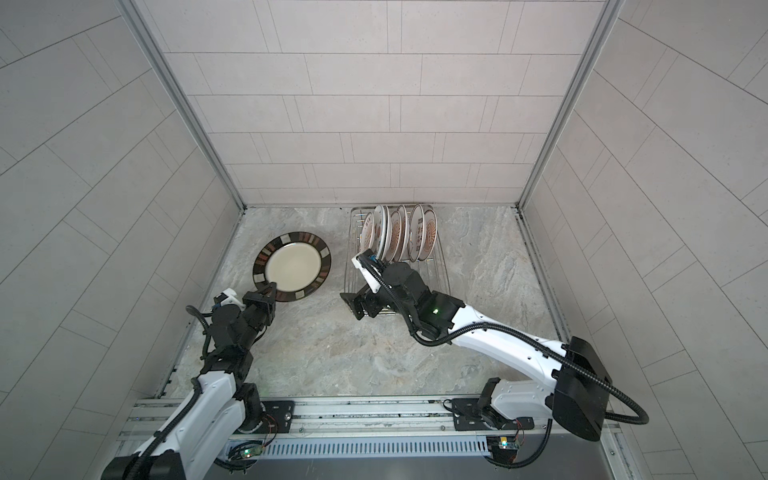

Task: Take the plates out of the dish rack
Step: 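Carry the plate off the rack with left gripper while right releases, then lower the plate onto the table with left gripper while right reaches rackward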

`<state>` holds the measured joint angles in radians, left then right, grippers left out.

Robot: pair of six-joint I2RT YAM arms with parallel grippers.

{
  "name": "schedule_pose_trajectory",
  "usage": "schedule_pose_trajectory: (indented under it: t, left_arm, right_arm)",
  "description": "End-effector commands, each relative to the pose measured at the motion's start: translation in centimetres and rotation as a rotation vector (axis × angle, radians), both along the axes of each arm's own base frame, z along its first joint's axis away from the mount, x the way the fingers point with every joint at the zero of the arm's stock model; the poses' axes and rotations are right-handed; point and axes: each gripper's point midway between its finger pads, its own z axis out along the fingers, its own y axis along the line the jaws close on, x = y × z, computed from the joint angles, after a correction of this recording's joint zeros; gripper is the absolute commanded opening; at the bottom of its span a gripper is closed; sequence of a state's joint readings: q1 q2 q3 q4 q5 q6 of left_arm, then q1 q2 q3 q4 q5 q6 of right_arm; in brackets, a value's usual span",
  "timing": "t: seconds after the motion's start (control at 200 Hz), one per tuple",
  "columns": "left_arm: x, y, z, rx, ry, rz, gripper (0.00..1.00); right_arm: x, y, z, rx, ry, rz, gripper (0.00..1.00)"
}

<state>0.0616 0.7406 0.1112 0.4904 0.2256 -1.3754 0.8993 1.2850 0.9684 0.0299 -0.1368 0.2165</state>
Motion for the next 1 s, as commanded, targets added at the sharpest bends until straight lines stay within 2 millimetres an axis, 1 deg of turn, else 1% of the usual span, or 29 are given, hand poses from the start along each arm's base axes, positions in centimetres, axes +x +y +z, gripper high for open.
schedule_pose_trajectory:
  t: [0.0, 0.2, 0.265, 0.275, 0.295, 0.395, 0.61, 0.701, 0.776, 0.846, 0.936, 0.996]
  left_arm:
    - [0.8, 1.2, 4.7, 0.005, -0.158, 0.056, 0.0]
    - [1.1, 2.2, 3.9, 0.037, -0.135, 0.102, 0.0]
    - [1.1, 2.8, 3.3, 0.057, -0.104, 0.136, 0.0]
    - [1.2, 2.9, 2.6, 0.06, -0.081, 0.14, 0.0]
    - [1.2, 3.2, 2.3, 0.068, -0.073, 0.154, 0.0]
    - [0.7, 4.9, 1.3, 0.1, -0.064, 0.243, 0.0]
    - [1.2, 5.5, 0.5, 0.14, -0.012, 0.26, 0.0]
    - [1.5, 6.2, -0.3, 0.128, 0.0, 0.284, 0.0]
    - [2.0, 6.3, -0.6, 0.116, -0.01, 0.28, 0.0]
    - [2.5, 6.4, -1.1, 0.114, 0.004, 0.28, 0.0]
    - [2.8, 6.6, -1.7, 0.115, 0.021, 0.289, 0.0]
    - [3.0, 6.8, -2.1, 0.116, 0.026, 0.297, 0.0]
  right_arm:
    - [0.9, 1.1, 0.6, -0.004, -0.019, -0.018, 0.98]
    - [3.0, 3.1, -0.6, -0.063, -0.022, -0.03, 0.98]
    - [3.4, 3.9, -1.2, -0.086, -0.004, -0.021, 0.99]
    - [3.5, 4.0, -1.5, -0.093, 0.001, -0.02, 0.98]
    - [3.6, 4.3, -1.7, -0.097, 0.009, -0.015, 0.98]
    - [3.9, 5.6, -2.7, -0.098, 0.041, 0.013, 0.99]
    - [4.7, 7.8, -4.4, -0.108, 0.085, 0.044, 0.98]
    - [4.5, 9.0, -4.9, -0.098, 0.093, 0.097, 0.97]
    - [4.2, 9.9, -5.3, -0.093, 0.109, 0.139, 0.97]
    - [4.6, 10.3, -5.9, -0.104, 0.117, 0.136, 0.97]
    - [5.4, 10.4, -6.7, -0.132, 0.113, 0.102, 0.96]
    - [5.5, 10.5, -7.0, -0.136, 0.108, 0.107, 0.96]
